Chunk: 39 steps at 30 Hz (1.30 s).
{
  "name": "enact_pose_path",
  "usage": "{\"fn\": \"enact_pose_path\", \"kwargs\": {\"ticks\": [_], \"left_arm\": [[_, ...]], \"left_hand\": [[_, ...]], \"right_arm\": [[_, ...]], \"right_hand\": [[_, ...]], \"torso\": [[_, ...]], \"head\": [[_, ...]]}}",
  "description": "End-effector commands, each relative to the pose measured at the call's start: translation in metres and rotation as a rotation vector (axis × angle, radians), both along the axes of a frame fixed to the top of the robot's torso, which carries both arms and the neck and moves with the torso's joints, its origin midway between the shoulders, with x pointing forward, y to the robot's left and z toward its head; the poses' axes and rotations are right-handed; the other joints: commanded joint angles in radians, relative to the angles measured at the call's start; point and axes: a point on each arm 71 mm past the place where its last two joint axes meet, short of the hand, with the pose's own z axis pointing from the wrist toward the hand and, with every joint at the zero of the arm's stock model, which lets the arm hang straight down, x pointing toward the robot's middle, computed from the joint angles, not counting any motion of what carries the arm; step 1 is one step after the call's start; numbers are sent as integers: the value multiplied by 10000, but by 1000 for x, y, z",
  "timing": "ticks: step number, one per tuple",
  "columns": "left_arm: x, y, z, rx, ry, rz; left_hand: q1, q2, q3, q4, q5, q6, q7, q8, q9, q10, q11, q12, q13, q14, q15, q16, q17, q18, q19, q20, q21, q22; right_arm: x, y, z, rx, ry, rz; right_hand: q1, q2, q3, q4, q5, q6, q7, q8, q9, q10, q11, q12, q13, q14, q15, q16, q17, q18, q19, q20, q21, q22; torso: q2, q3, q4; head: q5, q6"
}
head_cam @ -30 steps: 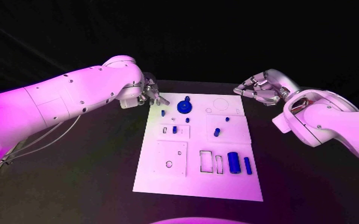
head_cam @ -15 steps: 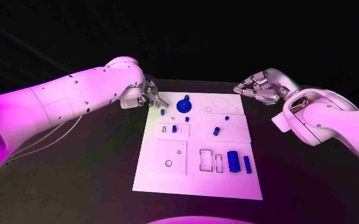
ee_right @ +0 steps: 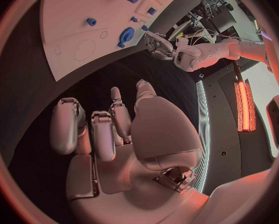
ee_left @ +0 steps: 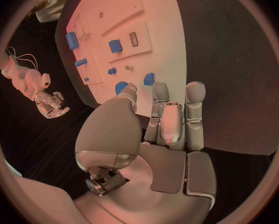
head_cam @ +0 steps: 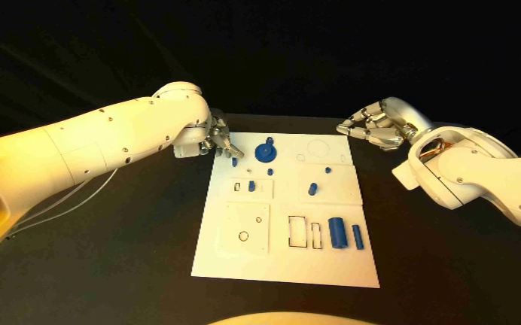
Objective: Assemble the parts on the task board
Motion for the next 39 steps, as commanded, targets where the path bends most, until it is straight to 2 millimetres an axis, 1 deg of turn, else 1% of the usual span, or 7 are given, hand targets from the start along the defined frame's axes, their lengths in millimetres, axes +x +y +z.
{"fn": "enact_pose_path", "kwargs": {"ticks": [1,4,11,29,30,36,39], "left_arm": [[-1,-1,-1,199,162,-166],[0,-1,-3,246,209,-165],[-1,-1,-7,291,321,-170],[-1,-4,-12,217,386,-131],[-1,-5,-12,199,375,-119],[-1,-6,-12,16,336,-25],[-1,-6,-12,-137,342,53]], "left_hand": [[7,147,-64,-22,39,79,-19,27,-23,-55,-39,40,-18,70,50,39,-4,120,42,4,14,-10],[44,194,-67,-26,40,110,-30,45,-40,-55,-48,47,-32,76,43,54,15,121,43,1,15,-9],[120,270,-72,-33,41,168,-52,80,-70,-42,-68,65,-55,88,28,79,44,118,55,-6,27,11],[288,442,-66,-42,46,261,-95,131,-142,17,-110,103,-109,130,-9,148,121,102,116,-24,82,102],[320,464,-58,-45,48,266,-99,133,-152,20,-113,104,-117,132,-13,150,122,103,115,-26,80,97],[821,817,237,-69,75,286,-138,149,-286,36,-155,98,-225,149,-52,173,143,98,138,-54,101,124],[1068,902,408,-82,83,288,-156,161,-341,31,-171,82,-280,142,-65,156,119,100,128,-66,93,109]], "right_arm": [[0,2,0,-58,-50,106],[-1,3,0,-51,-47,129],[-1,3,0,-45,-49,145],[-1,4,0,-41,-50,172],[-1,4,0,-41,-50,172],[-1,4,0,-50,-35,165],[0,4,0,-87,-44,181]], "right_hand": [[55,21,-25,-30,-3,-93,7,62,12,21,-41,32,-1,818,-88,-30,1627,164,-19,-63,-36,599],[55,21,-25,-30,-3,-93,7,62,12,21,-41,32,-1,818,-88,-30,1627,164,-19,-63,-36,599],[57,42,-27,-23,15,-93,6,67,18,27,-41,38,6,818,-88,-31,1625,163,-17,-63,-36,601],[63,55,-27,-22,27,-94,6,70,21,28,-42,40,7,818,-88,-31,1626,165,-21,-63,-45,597],[63,55,-27,-22,27,-94,6,70,21,28,-42,40,7,818,-88,-31,1626,165,-21,-63,-45,597],[83,70,-28,-27,42,-97,5,74,27,38,-43,49,17,823,-89,-21,1645,161,-10,-63,-29,610],[102,80,-26,-34,52,-100,4,77,31,37,-44,48,15,823,-89,-23,1642,161,-8,-64,-29,612]], "torso": [[2,-5,-12],[-3,4,-16],[-9,0,5],[-4,-2,8],[-4,-1,8],[-8,1,9],[-6,-2,11]], "head": [[-4,-29],[-25,-41],[-76,-57],[-44,-45],[-46,-47],[-55,-70],[-56,-65]]}}
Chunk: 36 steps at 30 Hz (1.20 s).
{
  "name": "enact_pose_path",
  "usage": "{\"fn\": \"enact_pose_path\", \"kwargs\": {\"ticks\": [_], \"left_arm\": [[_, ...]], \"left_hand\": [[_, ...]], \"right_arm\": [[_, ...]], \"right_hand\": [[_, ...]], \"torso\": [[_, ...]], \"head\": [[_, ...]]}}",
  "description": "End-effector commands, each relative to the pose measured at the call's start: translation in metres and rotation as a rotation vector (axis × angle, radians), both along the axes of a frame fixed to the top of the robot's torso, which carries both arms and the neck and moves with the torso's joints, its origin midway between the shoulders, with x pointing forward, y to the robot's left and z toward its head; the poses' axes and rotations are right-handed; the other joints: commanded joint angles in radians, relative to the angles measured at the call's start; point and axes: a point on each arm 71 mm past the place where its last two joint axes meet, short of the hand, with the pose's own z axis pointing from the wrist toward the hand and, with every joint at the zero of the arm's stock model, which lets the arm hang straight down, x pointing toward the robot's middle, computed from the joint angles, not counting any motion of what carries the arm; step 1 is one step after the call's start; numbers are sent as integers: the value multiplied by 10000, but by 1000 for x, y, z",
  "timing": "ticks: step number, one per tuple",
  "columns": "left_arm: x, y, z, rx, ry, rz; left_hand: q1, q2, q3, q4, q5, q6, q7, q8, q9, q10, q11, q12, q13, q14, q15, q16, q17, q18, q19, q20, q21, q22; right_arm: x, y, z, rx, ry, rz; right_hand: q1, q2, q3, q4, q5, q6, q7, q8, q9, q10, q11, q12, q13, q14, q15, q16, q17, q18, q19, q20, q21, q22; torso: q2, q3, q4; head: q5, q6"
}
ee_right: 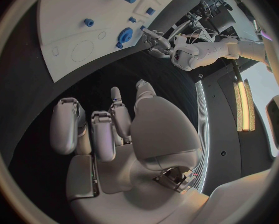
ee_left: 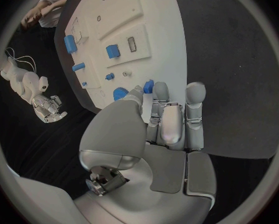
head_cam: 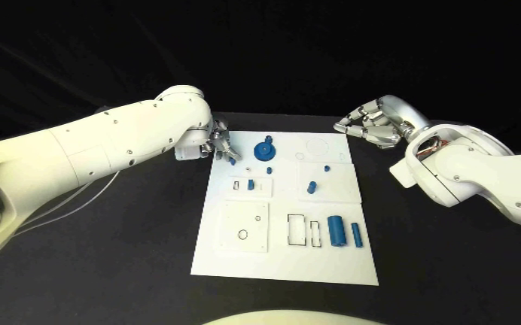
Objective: Assemble the parts on the task board
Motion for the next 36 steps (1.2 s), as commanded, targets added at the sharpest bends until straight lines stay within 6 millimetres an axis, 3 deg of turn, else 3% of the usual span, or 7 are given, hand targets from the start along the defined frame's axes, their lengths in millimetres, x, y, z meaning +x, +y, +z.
{"fn": "enact_pose_path", "kwargs": {"ticks": [1,9,12,15,19,24,36], "left_arm": [[0,-2,0,-305,36,135],[1,-2,0,-506,-2,273],[1,-1,0,-608,17,330],[0,0,0,-708,42,395],[-1,3,0,-991,91,558],[-6,8,2,-1545,147,804],[-32,11,7,-2804,249,951]], "left_hand": [[223,1,124,-10,44,51,3,45,-43,-9,-66,34,-39,140,-66,46,-15,102,50,5,44,-5],[1074,112,964,-121,71,-6,-24,117,-177,-32,-101,-54,-234,134,-106,38,-28,105,26,-24,30,-27],[1608,91,1755,-336,97,-73,-7,186,-209,-51,-110,-148,-362,134,-137,41,-27,107,19,-44,28,-32],[1869,-152,2744,-509,116,-118,13,326,-193,-13,-100,-227,-494,136,-106,47,-20,109,19,-56,42,-18],[1503,-976,4745,-752,85,-212,22,698,-107,116,-87,-254,-692,149,-69,76,10,111,23,-42,99,35],[1017,-1448,5802,-1103,59,-247,3,948,-50,183,-93,-222,-781,175,-97,120,61,104,25,-50,139,60],[489,-1673,6476,-1444,36,-170,-42,1170,-24,372,-152,-185,-869,230,-150,206,166,87,88,-72,211,156]], "right_arm": [[0,1,0,-115,-45,115],[0,1,-1,-161,-17,120],[1,1,-1,-174,3,120],[1,1,-1,-185,21,116],[1,0,-2,-200,47,101],[1,0,-2,-210,64,88],[1,-3,-2,-151,-7,85]], "right_hand": [[62,33,-25,-39,61,-103,4,42,12,33,-45,45,10,822,-90,-25,1640,161,-9,-64,-33,605],[239,109,-36,-91,421,-138,6,74,60,31,-47,44,5,822,-94,-32,1636,163,-5,-70,-61,612],[290,125,-52,-96,615,-151,7,86,80,26,-48,40,-1,822,-94,-34,1636,163,-2,-71,-71,618],[330,135,-70,-92,819,-162,7,98,99,28,-51,41,-1,823,-96,-35,1637,163,1,-73,-80,624],[360,136,-82,-88,969,-173,8,103,112,27,-51,40,-2,824,-97,-35,1641,163,5,-74,-83,631],[360,139,-84,-85,985,-174,8,104,113,26,-51,39,-4,824,-97,-35,1640,163,4,-74,-87,630],[359,146,-87,-76,1021,-174,8,107,117,16,-51,28,-17,818,-97,-48,1617,168,-5,-74,-107,619]], "torso": [[5,6,-1],[-7,6,-2],[-6,6,-1],[-7,4,0],[-13,6,1],[-19,10,20],[-46,17,75]], "head": [[7,-9],[5,-18],[7,-13],[2,-5],[12,13],[52,59],[130,74]]}}
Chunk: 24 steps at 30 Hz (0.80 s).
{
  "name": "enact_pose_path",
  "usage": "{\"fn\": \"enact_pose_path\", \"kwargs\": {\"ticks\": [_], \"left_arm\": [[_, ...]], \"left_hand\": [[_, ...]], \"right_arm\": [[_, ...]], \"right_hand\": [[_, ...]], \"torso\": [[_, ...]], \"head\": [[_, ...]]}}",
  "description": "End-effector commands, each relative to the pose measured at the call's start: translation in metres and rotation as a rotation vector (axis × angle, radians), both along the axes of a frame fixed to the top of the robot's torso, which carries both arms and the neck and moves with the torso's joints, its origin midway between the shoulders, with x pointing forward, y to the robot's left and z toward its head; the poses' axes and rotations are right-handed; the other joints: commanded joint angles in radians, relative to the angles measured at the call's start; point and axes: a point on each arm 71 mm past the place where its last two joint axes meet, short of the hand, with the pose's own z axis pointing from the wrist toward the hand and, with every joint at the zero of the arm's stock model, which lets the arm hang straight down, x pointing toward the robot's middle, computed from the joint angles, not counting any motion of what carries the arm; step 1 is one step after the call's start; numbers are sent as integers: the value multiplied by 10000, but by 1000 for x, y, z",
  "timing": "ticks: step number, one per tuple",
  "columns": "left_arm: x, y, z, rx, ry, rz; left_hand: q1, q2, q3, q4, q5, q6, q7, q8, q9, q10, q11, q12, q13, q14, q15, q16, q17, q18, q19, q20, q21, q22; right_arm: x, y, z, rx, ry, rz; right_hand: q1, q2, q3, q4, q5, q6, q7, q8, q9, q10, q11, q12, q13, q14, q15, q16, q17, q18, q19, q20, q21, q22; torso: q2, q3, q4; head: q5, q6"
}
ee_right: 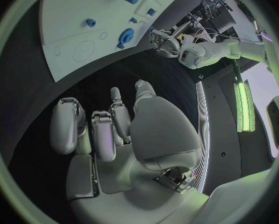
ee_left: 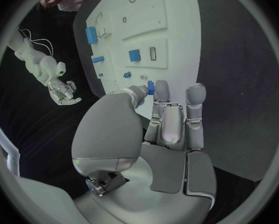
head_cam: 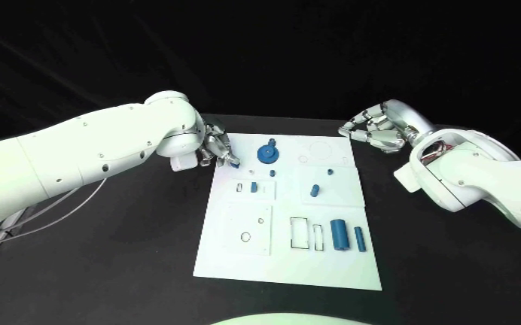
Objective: Assemble the parts on the task board
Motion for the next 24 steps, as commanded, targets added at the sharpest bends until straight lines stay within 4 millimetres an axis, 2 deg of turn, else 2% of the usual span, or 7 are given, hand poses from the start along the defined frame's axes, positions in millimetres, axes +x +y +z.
{"fn": "enact_pose_path", "kwargs": {"ticks": [1,9,19,24], "left_arm": [[-7,-5,0,-836,2,228],[-25,-3,-9,-950,-59,198],[-38,-4,-25,-301,-537,-73],[-40,-5,-29,-90,-827,-64]], "left_hand": [[-116,-14,1481,-1390,-42,25,-84,69,-15,100,18,37,-14,233,-81,55,20,83,65,-37,55,45],[-485,-107,1682,-1517,-57,175,-174,209,-14,402,-62,143,14,250,-142,75,46,26,277,-78,240,364],[-665,-167,1745,-1590,-62,288,-252,319,-3,674,-126,378,256,256,-190,78,51,-1,374,-114,330,520],[-680,-171,1777,-1618,-57,305,-265,340,-2,723,-140,424,309,255,-200,75,48,-2,379,-123,336,528]], "right_arm": [[0,0,0,-51,-51,115],[1,-1,0,-25,-176,97],[2,-3,0,-2,-258,37],[2,-3,0,3,-268,18]], "right_hand": [[84,-21,-19,-7,63,-71,-23,67,10,-1,-51,11,-28,778,-61,-56,1594,175,-20,-74,-97,605],[97,-52,-44,-8,70,-110,-12,53,10,-122,-43,-105,-163,742,-57,-137,1452,222,-129,-72,-311,469],[124,-43,-55,0,84,-119,-7,60,21,-258,-37,-236,-306,694,-51,-241,1278,265,-238,-67,-521,342],[124,-43,-55,0,84,-119,-7,60,21,-258,-37,-236,-306,694,-51,-241,1278,265,-238,-67,-521,342]], "torso": [[-20,5,41],[-66,19,77],[-49,20,62],[-37,19,59]], "head": [[12,-23],[19,-59],[101,-77],[96,-74]]}}
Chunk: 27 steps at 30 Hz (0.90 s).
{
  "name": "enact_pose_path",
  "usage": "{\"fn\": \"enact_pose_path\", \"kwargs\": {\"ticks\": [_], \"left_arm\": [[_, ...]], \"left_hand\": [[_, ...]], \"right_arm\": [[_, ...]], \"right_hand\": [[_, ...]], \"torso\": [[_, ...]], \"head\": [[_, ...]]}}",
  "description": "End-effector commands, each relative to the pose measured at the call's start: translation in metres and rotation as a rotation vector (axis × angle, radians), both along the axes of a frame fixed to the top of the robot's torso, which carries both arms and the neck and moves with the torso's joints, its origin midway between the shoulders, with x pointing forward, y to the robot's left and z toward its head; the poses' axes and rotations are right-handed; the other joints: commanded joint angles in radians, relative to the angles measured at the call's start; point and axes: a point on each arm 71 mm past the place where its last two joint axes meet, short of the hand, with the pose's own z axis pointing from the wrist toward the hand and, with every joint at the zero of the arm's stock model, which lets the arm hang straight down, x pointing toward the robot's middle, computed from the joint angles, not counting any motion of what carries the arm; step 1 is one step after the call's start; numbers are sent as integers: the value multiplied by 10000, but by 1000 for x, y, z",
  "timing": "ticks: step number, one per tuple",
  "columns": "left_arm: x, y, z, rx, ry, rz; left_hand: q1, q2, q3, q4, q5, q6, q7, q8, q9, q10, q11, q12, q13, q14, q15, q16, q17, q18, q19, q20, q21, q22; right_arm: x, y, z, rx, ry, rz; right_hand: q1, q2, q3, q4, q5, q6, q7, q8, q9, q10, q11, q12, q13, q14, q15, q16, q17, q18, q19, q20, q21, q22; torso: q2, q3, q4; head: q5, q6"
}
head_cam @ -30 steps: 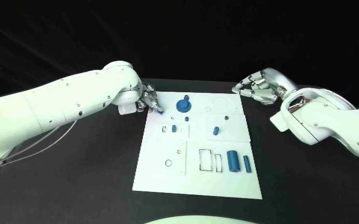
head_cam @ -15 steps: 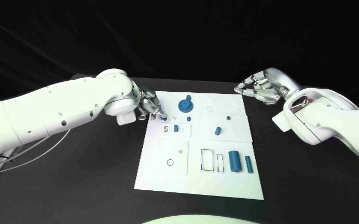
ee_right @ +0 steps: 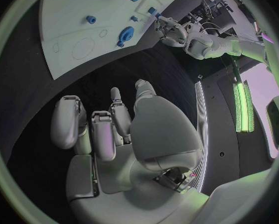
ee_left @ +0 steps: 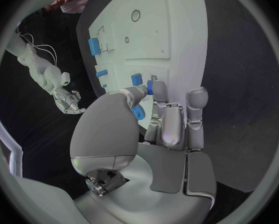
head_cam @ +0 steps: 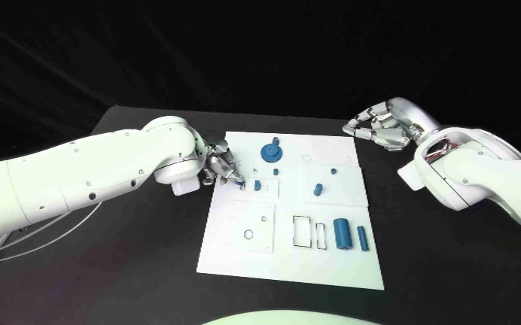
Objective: Assemble the parts on the task board
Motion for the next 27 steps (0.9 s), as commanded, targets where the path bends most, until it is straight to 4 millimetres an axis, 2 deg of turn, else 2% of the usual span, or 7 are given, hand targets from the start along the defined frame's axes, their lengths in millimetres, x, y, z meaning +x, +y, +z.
{"fn": "enact_pose_path", "kwargs": {"ticks": [1,6,10,27], "left_arm": [[2,-1,2,301,-766,4],[1,-3,2,515,-955,-145],[0,-5,1,628,-1014,-256],[-4,-11,-3,951,-616,-775]], "left_hand": [[-112,31,1159,-1138,-19,289,-245,70,22,111,2,117,86,222,-97,33,1,-4,59,15,70,16],[-225,-16,1192,-1164,-25,352,-283,155,38,325,-29,419,432,223,-121,31,1,-5,59,-7,77,22],[-272,-29,1205,-1170,-27,373,-300,190,45,391,-43,511,532,223,-131,31,0,-5,57,-16,77,21],[-387,-63,1206,-1190,-35,431,-350,292,64,578,-85,782,823,226,-160,30,1,-11,69,-39,92,49]], "right_arm": [[0,0,1,7,-155,56],[0,0,1,9,-146,46],[0,0,1,7,-134,40],[0,-1,0,-17,-80,4]], "right_hand": [[85,-3,-56,1,48,-52,-3,61,13,-80,0,-37,-10,694,-51,-66,1279,110,-73,20,-40,334],[88,2,-59,7,64,-45,-4,68,19,-95,0,-52,-25,688,-50,-78,1262,115,-87,21,-67,318],[87,3,-60,9,67,-44,-4,70,20,-97,0,-54,-27,688,-50,-79,1261,111,-78,21,-51,330],[78,8,-70,24,78,-32,-8,81,27,-88,-2,-46,-15,689,-51,-77,1269,111,-79,22,-55,331]], "torso": [[12,1,-12],[17,11,-18],[9,0,-14],[5,0,-9]], "head": [[8,7],[13,-24],[3,-42],[-47,-89]]}}
